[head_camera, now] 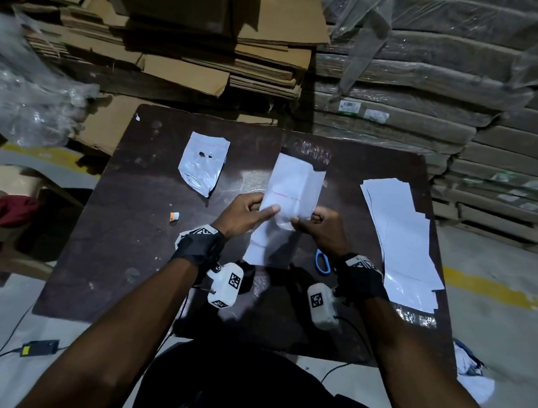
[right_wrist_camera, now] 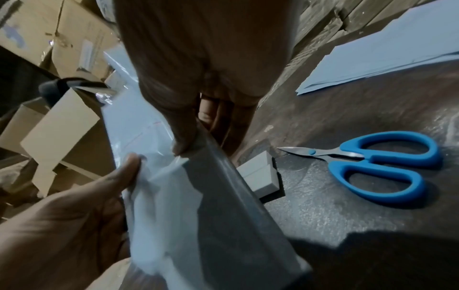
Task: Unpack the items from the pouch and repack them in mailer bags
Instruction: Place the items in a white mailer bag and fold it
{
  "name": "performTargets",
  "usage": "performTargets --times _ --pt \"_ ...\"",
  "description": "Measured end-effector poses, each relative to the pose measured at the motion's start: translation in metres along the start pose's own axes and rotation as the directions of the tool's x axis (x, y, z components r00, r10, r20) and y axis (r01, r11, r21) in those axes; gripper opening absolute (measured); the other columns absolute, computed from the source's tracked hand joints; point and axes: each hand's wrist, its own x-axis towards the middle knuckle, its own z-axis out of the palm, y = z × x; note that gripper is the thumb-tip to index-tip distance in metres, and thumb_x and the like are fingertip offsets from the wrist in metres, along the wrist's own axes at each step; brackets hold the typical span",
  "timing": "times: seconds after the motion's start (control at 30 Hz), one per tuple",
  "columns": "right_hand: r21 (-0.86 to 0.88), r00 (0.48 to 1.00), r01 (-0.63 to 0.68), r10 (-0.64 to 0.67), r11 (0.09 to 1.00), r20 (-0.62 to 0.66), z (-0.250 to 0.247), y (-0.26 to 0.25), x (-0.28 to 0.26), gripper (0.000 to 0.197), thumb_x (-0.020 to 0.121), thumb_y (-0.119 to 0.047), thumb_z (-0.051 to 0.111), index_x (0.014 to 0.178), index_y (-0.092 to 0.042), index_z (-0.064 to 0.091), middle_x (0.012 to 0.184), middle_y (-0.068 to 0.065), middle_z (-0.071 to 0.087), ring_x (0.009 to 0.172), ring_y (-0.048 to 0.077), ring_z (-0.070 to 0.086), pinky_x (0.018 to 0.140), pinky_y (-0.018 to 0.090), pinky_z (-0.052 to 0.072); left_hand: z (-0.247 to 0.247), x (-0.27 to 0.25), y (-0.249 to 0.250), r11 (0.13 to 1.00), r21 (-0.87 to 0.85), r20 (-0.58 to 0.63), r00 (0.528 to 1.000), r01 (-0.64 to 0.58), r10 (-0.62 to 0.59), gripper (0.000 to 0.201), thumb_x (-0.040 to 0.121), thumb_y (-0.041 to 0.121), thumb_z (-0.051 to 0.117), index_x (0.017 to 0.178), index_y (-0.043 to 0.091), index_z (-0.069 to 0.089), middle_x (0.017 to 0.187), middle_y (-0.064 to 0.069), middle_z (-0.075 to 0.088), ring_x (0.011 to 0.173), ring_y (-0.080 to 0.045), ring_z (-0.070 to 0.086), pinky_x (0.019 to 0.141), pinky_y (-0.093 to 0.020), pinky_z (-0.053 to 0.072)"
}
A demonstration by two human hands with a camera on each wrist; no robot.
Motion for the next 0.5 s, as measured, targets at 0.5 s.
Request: performTargets --times 0.5 --pt "-0.002 0.997 0.036 -0.036 0.999 0.068 0.014 0.019 0.014 0.058 0.075 -0.051 0.075 0.071 0.006 0.063 0.065 0.007 0.056 0.068 0.013 0.046 0.06 0.034 0.039 -0.003 0.007 -0.003 0.994 -0.01 -0.265 0.958 0.113 -0.111 0.016 0.087 0.025 0.07 0.087 0.009 0.07 0.072 -0.002 0.06 0.065 -0.016 0.052 0.063 -0.031 0.042"
